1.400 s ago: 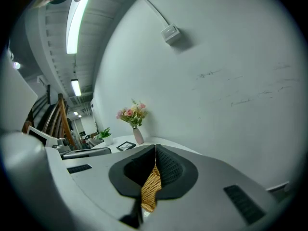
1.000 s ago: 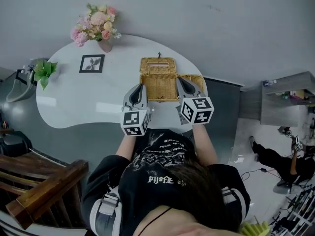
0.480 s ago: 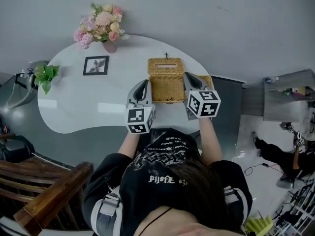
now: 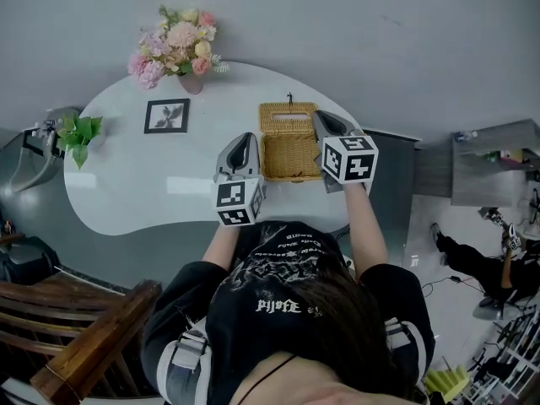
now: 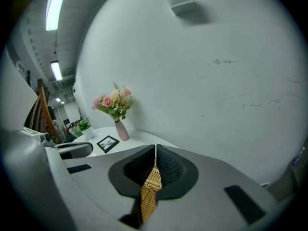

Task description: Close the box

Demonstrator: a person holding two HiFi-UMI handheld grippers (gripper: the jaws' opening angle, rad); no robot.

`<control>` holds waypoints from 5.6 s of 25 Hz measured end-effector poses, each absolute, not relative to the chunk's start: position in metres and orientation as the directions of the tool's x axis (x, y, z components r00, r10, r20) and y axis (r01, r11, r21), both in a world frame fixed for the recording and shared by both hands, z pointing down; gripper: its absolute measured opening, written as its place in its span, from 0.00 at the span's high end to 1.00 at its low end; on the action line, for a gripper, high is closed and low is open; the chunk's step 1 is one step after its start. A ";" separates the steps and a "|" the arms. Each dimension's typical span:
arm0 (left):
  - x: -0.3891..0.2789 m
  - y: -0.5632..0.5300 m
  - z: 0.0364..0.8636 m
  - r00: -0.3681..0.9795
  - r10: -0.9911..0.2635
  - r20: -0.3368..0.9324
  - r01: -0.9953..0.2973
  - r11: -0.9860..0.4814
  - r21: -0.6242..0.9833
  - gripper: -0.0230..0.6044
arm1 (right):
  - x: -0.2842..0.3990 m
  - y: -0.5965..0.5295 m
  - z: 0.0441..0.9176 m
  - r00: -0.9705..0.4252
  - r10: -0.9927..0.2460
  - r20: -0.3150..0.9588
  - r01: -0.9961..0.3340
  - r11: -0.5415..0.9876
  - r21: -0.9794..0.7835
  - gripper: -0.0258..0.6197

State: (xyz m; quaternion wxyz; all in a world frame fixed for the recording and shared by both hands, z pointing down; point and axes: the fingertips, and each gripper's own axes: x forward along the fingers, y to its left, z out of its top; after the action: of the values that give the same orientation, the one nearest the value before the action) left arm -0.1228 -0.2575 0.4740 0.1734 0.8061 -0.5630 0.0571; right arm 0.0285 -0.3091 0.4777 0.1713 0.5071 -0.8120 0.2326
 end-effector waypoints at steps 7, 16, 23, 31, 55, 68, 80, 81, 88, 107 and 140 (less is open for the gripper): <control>-0.119 -0.268 0.484 0.403 -0.859 0.316 -0.913 -0.352 0.207 0.92 | 0.019 -0.332 0.495 -0.429 -0.698 0.574 -0.898 0.400 -0.185 0.91; -0.118 -0.274 0.492 0.420 -0.844 0.335 -0.906 -0.367 0.211 0.92 | 0.014 -0.357 0.508 -0.443 -0.633 0.635 -0.890 0.399 -0.223 0.89; -0.128 -0.278 0.500 0.405 -0.848 0.342 -0.912 -0.347 0.219 0.92 | 0.012 -0.380 0.522 -0.395 -0.612 0.686 -0.909 0.366 -0.197 0.89; -0.135 -0.282 0.510 0.388 -0.851 0.354 -0.919 -0.324 0.227 0.92 | 0.000 -0.391 0.547 -0.446 -0.485 0.752 -0.880 0.389 -0.272 0.87; -0.157 -0.301 0.520 0.368 -0.863 0.346 -0.926 -0.304 0.225 0.92 | -0.009 -0.432 0.609 -0.455 -0.243 0.857 -0.879 0.278 -0.387 0.76; -0.166 -0.305 0.533 0.358 -0.861 0.360 -0.928 -0.286 0.240 0.92 | -0.016 -0.444 0.637 -0.405 -0.149 0.902 -0.894 0.274 -0.356 0.76; -0.181 -0.307 0.542 0.313 -0.862 0.398 -0.944 -0.235 0.232 0.92 | -0.013 -0.438 0.662 -0.276 -0.022 0.961 -0.920 0.294 -0.258 0.78; -0.183 -0.307 0.543 0.307 -0.861 0.405 -0.945 -0.227 0.233 0.92 | -0.013 -0.438 0.663 -0.268 -0.015 0.963 -0.921 0.297 -0.252 0.78; -0.185 -0.307 0.548 0.310 -0.855 0.416 -0.949 -0.250 0.192 0.92 | -0.014 -0.437 0.664 -0.222 0.037 0.974 -0.914 0.341 -0.221 0.79; -0.187 -0.308 0.551 0.319 -0.850 0.419 -0.945 -0.249 0.214 0.92 | -0.018 -0.449 0.653 -0.217 -0.040 0.975 -0.909 0.373 -0.187 0.90; -0.165 -0.273 0.521 0.312 -0.871 0.379 -0.946 -0.247 0.212 0.92 | -0.015 -0.446 0.566 -0.318 -0.309 0.896 -0.882 0.443 -0.160 0.91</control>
State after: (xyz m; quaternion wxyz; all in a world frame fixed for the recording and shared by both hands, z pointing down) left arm -0.1646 -0.2731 0.5214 0.2028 0.7842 -0.5792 0.0916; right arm -0.0149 -0.4462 0.5658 0.4217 0.4038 -0.7374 0.3396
